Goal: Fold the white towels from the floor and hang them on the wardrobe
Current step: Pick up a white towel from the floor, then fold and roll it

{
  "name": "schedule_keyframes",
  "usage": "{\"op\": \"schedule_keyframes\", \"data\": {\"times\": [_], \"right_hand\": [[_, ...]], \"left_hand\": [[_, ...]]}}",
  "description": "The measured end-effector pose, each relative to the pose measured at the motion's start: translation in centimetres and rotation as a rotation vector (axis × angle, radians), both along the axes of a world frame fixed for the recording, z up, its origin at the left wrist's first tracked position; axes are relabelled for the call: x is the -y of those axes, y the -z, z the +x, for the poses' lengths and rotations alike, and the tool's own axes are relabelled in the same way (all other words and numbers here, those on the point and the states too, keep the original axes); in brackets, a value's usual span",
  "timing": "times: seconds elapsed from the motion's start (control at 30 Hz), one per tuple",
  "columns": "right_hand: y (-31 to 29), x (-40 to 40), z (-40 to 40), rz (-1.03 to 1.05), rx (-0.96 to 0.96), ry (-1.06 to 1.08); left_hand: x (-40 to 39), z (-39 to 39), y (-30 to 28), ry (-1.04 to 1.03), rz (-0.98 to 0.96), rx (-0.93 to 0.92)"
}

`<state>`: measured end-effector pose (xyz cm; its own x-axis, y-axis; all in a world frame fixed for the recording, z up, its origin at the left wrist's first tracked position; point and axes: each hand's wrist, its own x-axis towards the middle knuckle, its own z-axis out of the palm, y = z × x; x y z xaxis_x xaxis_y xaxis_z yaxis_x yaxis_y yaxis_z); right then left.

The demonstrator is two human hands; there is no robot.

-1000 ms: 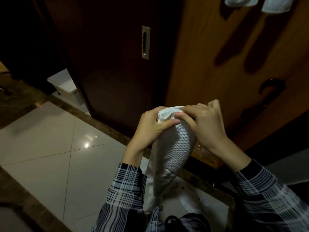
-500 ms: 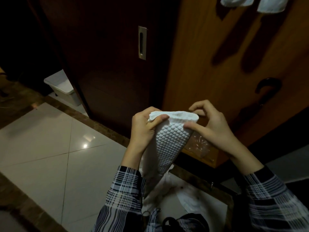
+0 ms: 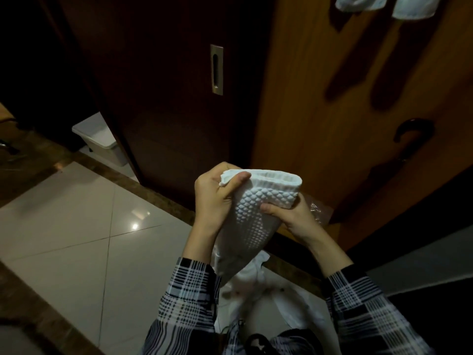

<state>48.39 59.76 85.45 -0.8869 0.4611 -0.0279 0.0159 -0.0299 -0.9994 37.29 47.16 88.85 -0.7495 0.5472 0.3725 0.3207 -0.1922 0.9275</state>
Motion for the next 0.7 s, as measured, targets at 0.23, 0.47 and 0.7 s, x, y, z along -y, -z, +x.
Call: {"op": "schedule_keyframes", "data": {"times": [0.23, 0.47, 0.7], "right_hand": [[-3.3, -0.1, -0.8, 0.057, -0.095, -0.016], [-7.2, -0.6, -1.1, 0.107, -0.212, -0.054], [-10.7, -2.5, -1.8, 0.029, -0.259, -0.063]], "left_hand": [[1.4, -1.4, 0.3, 0.238, 0.010, 0.126], [1.5, -0.9, 1.7, 0.381, -0.109, 0.197], [0.6, 0.4, 0.5, 0.636, -0.155, 0.101]]}}
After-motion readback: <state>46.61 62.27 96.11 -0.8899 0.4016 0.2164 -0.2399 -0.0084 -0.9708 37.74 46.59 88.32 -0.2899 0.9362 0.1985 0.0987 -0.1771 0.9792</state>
